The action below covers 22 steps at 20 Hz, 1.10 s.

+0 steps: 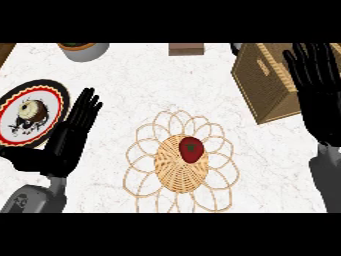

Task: Pick the tomato from the placemat and place it in the basket

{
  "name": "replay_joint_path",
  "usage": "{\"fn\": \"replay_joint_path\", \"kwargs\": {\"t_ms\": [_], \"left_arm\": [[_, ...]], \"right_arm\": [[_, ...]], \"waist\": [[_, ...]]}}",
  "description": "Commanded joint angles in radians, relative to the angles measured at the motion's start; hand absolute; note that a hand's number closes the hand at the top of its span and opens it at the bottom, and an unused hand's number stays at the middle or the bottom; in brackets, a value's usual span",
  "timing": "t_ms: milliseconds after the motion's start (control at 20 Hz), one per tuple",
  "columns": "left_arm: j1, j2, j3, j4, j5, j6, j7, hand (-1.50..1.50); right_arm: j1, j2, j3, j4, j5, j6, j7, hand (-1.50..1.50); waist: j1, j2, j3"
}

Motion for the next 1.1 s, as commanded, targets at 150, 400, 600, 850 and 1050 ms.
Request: {"fn": "replay_joint_path", "kwargs": {"t_ms": [150, 400, 600, 850, 1050], "left_arm": [[-0.054, 0.092, 0.030, 0.054, -0.060, 0.033, 0.104, 0.00], [-0.061, 0.134, 0.023, 0.109, -0.069, 0.020, 0.180, 0.00], [-0.077, 0.200, 0.106, 0.144, -0.028, 0.003, 0.236, 0.00], [-0.048, 0.178, 0.136, 0.178, -0.055, 0.001, 0.233, 0.00], [-0.079, 0.157, 0.137, 0.234, -0.065, 0.014, 0.216, 0.00]], "right_arm": [[-0.225, 0.041, 0.105, 0.136, -0.120, 0.263, 0.008, 1.50], [-0.334, -0.029, 0.355, 0.026, 0.113, 0.544, -0.129, -1.50], [-0.214, 0.131, 0.532, 0.052, 0.378, 0.446, -0.361, -1.50], [-0.209, 0.206, 0.584, 0.014, 0.481, 0.344, -0.184, -1.50], [-0.362, 0.108, 0.528, -0.080, 0.431, 0.449, 0.115, -1.50]], "waist": [[0.117, 0.040, -0.003], [0.145, 0.037, -0.005], [0.065, 0.022, -0.006], [0.022, 0.010, -0.008], [0.007, 0.005, -0.011]]}}
